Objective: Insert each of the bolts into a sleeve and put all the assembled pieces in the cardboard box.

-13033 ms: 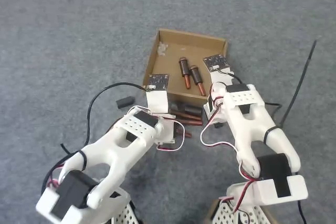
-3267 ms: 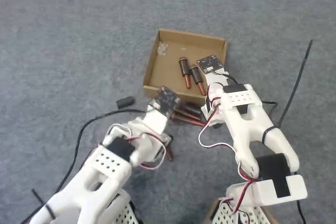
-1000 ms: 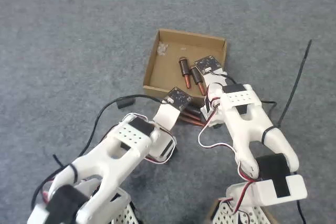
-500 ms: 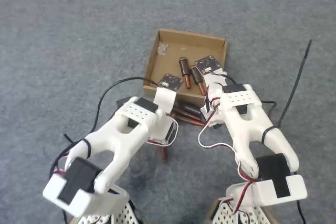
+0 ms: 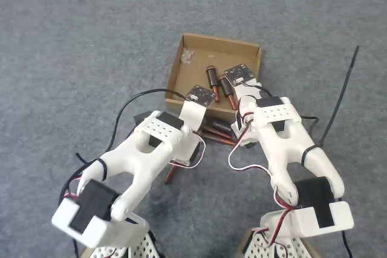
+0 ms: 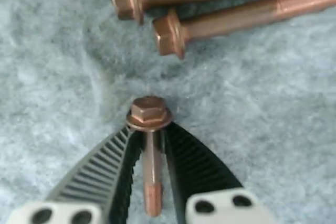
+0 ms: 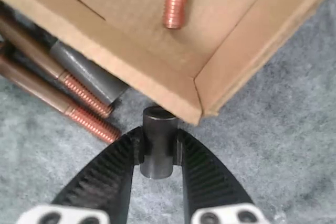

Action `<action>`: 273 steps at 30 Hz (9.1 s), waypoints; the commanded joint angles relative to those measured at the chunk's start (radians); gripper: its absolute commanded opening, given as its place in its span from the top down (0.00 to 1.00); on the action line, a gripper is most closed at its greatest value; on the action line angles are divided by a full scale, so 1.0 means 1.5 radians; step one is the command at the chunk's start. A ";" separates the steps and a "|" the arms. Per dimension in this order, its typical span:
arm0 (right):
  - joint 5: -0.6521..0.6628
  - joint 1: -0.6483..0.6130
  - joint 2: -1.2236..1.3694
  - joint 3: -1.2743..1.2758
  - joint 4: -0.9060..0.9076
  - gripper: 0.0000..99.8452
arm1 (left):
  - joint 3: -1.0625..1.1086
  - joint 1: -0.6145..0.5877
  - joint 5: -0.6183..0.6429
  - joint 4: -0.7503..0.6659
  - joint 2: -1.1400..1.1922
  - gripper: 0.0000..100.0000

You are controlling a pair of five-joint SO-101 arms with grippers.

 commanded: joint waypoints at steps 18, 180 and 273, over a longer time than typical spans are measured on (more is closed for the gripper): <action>-0.146 -0.021 -0.076 0.076 -0.121 0.99 | 0.092 -0.153 -0.007 -0.195 -0.191 0.97; -0.231 -0.297 0.087 0.619 -1.593 0.99 | 0.092 -0.007 0.135 -0.313 -0.533 0.97; -0.227 -0.229 0.096 0.595 -1.667 0.99 | 0.243 -0.045 -0.032 -0.260 -0.661 0.81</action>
